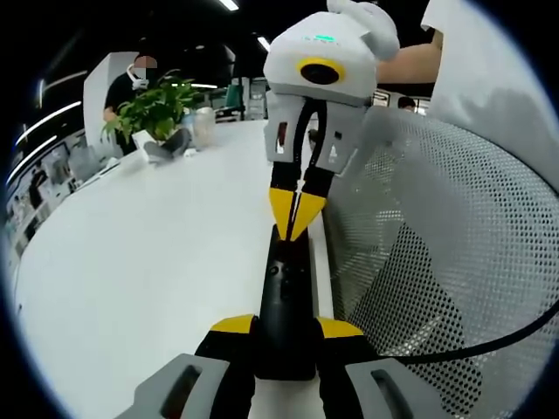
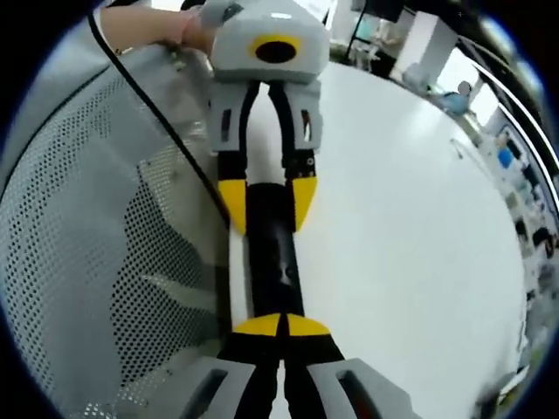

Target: Press the specified remote control buttons in sequence, fully releasing each button before pressing the next.

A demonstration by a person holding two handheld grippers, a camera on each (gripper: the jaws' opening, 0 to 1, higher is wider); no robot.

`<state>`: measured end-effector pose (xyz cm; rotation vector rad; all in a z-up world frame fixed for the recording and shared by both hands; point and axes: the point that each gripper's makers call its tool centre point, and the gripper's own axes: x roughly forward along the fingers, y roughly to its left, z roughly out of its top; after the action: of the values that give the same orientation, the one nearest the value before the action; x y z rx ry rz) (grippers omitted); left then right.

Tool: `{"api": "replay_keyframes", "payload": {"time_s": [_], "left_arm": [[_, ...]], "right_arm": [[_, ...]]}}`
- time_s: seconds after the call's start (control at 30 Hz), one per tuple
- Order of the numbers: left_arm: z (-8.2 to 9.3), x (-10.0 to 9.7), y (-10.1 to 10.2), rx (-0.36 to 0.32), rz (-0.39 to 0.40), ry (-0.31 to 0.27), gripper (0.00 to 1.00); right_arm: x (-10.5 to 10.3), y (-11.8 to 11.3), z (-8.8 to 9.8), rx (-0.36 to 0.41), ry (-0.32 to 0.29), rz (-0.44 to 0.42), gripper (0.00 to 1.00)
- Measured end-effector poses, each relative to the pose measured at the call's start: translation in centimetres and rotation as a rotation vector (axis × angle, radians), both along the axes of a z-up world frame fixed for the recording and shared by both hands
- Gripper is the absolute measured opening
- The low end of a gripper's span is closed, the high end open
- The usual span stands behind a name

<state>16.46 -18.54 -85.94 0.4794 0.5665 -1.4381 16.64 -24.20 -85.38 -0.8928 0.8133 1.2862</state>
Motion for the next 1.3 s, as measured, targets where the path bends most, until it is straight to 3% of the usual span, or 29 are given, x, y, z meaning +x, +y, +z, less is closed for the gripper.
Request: {"api": "replay_keyframes", "payload": {"time_s": [0.23,0.53,0.7,0.83,0.93,1.07,1.23,1.3], "left_arm": [[0.0,0.0,0.0,-0.001,-0.003,0.000,0.25],[0.1,-0.1,0.0,-0.001,-0.002,-0.001,0.25],[0.1,0.0,0.0,-0.001,-0.001,0.000,0.25],[0.1,0.0,0.0,-0.001,-0.002,-0.001,0.25],[0.0,0.0,0.0,0.002,-0.003,-0.004,0.25],[0.1,0.0,0.0,0.002,-0.003,-0.004,0.25],[0.0,0.0,0.0,0.003,-0.003,-0.004,0.25],[0.0,0.0,0.0,0.002,-0.002,-0.004,0.25]], "right_arm": [[0.1,0.1,0.2,0.149,0.042,-0.133,0.00],[0.1,1.0,0.2,0.155,0.053,-0.119,0.00],[-0.1,1.2,0.1,0.104,0.060,-0.054,0.00],[-0.2,1.2,0.0,0.026,-0.008,0.086,0.00],[-0.3,1.3,-0.1,-0.008,-0.046,0.144,0.00],[-0.1,1.3,0.0,0.025,-0.005,0.039,0.00],[0.0,1.2,0.1,0.096,-0.010,-0.040,0.00],[-0.2,1.5,0.2,0.129,0.035,-0.112,0.00]]}}
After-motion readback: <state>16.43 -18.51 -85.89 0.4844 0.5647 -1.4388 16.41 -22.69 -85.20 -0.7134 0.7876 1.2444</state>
